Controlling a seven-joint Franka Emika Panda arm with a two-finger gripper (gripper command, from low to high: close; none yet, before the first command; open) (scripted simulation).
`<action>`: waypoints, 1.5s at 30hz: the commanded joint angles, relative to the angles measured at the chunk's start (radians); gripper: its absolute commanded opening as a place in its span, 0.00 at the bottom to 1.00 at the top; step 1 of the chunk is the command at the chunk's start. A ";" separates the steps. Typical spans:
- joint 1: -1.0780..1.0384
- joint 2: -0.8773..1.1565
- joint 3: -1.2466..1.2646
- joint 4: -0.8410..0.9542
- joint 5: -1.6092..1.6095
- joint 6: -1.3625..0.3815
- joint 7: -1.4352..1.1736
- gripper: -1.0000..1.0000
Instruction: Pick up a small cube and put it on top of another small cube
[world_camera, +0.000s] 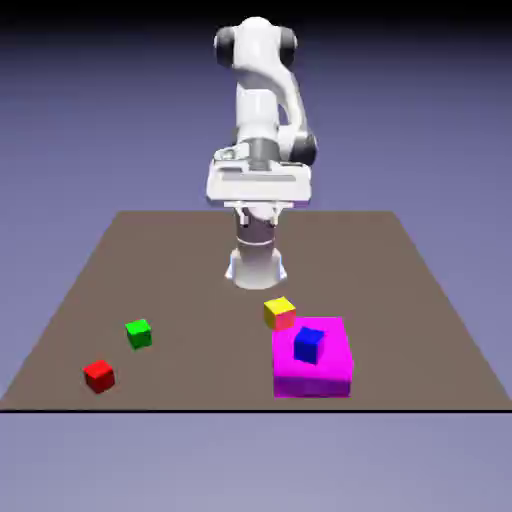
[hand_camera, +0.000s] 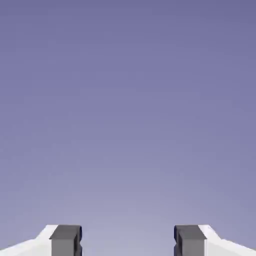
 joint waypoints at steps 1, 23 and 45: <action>-0.010 0.036 -0.011 0.025 0.010 -0.016 0.000 0.50; -0.241 0.834 -0.253 0.566 0.219 -0.376 -0.005 0.50; -0.184 0.903 -0.212 0.640 0.199 -0.527 -0.036 0.00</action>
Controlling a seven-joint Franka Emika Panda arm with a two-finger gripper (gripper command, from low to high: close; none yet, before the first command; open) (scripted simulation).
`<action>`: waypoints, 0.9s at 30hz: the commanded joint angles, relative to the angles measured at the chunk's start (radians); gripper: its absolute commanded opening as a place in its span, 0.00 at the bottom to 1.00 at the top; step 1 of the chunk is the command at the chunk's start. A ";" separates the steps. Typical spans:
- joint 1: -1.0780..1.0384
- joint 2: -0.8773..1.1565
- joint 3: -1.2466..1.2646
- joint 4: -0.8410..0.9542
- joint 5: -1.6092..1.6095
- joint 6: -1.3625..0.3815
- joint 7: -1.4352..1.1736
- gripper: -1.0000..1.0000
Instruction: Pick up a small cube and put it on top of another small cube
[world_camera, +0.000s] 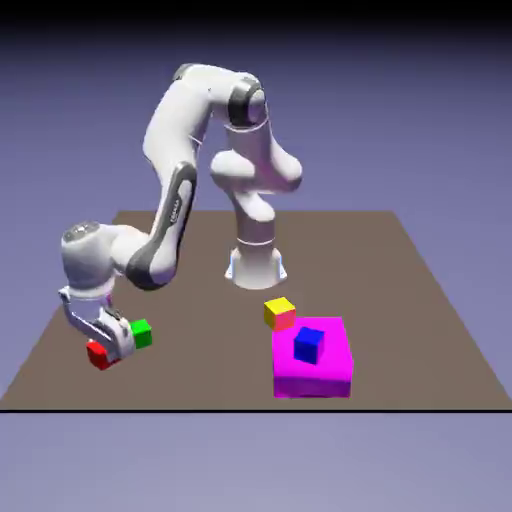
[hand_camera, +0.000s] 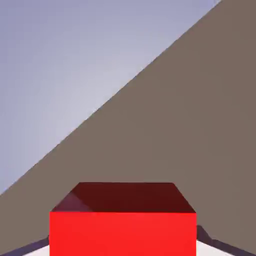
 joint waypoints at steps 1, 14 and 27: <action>0.031 -0.036 0.028 -0.017 -0.022 -0.016 -0.007 0.00; 0.334 -0.385 0.296 -0.181 -0.211 -0.172 -0.085 0.00; 0.337 -0.253 0.293 -0.228 -0.225 0.005 -0.075 1.00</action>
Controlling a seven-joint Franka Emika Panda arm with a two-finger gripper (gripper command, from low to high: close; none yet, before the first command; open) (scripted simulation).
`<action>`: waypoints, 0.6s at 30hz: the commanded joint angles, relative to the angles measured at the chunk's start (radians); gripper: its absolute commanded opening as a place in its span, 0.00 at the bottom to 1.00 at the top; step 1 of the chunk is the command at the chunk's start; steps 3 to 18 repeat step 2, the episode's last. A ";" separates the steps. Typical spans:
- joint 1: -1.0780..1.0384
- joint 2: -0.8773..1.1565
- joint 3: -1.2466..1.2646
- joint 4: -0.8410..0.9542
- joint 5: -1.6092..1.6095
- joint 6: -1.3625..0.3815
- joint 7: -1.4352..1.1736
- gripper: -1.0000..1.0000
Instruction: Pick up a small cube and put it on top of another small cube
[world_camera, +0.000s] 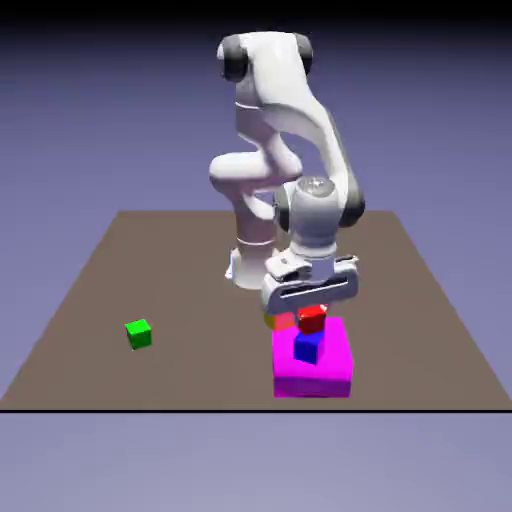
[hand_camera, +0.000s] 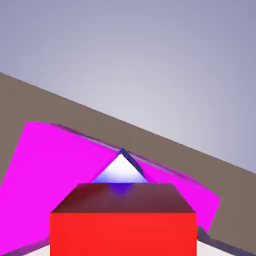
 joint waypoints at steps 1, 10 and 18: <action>0.000 0.000 0.000 0.000 0.000 0.000 0.000 1.00; -0.001 -0.032 0.001 0.011 0.003 -0.043 -0.002 1.00; -0.001 -0.032 0.001 0.011 0.003 -0.043 -0.002 1.00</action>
